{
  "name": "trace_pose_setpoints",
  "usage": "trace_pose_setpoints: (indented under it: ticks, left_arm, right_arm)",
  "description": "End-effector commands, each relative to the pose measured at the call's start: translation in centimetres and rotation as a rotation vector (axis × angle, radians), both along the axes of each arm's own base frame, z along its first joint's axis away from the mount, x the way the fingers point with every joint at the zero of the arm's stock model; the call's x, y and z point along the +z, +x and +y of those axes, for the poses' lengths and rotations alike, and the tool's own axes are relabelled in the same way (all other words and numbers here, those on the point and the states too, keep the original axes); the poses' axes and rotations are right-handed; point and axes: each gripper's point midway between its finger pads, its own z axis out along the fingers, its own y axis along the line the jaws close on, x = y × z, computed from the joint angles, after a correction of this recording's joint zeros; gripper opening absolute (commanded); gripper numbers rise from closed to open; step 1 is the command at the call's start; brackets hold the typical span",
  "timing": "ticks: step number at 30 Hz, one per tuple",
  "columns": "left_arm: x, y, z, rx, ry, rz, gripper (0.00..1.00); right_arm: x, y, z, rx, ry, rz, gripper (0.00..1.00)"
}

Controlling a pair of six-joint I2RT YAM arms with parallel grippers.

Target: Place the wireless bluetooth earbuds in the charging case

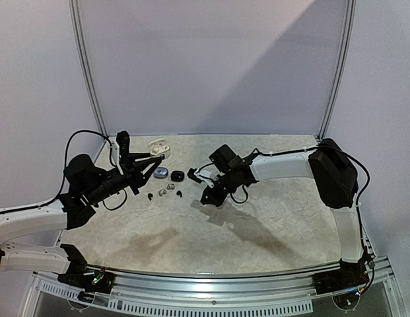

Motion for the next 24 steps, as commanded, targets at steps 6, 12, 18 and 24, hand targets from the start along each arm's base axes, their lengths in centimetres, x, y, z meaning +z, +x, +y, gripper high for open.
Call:
trace_pose_setpoints:
  ticks: [6,12,18,24]
  left_arm:
    - [-0.6,0.3,0.0,0.000,0.023,0.011,0.00]
    - [-0.7,0.4,-0.1,-0.002,0.024,0.015,0.00]
    - [-0.8,0.4,0.0,0.002,0.028,0.016,0.00]
    - [-1.0,0.4,0.0,-0.001,0.031,0.019,0.00]
  right_arm:
    - [-0.4,1.3,0.3,-0.016,-0.009,-0.012,0.11]
    - [2.1,2.9,1.0,-0.054,0.066,-0.019,0.11]
    - [2.1,1.8,0.0,-0.003,0.059,-0.017,0.37]
    - [2.4,0.4,-1.1,0.052,0.089,-0.076,0.62]
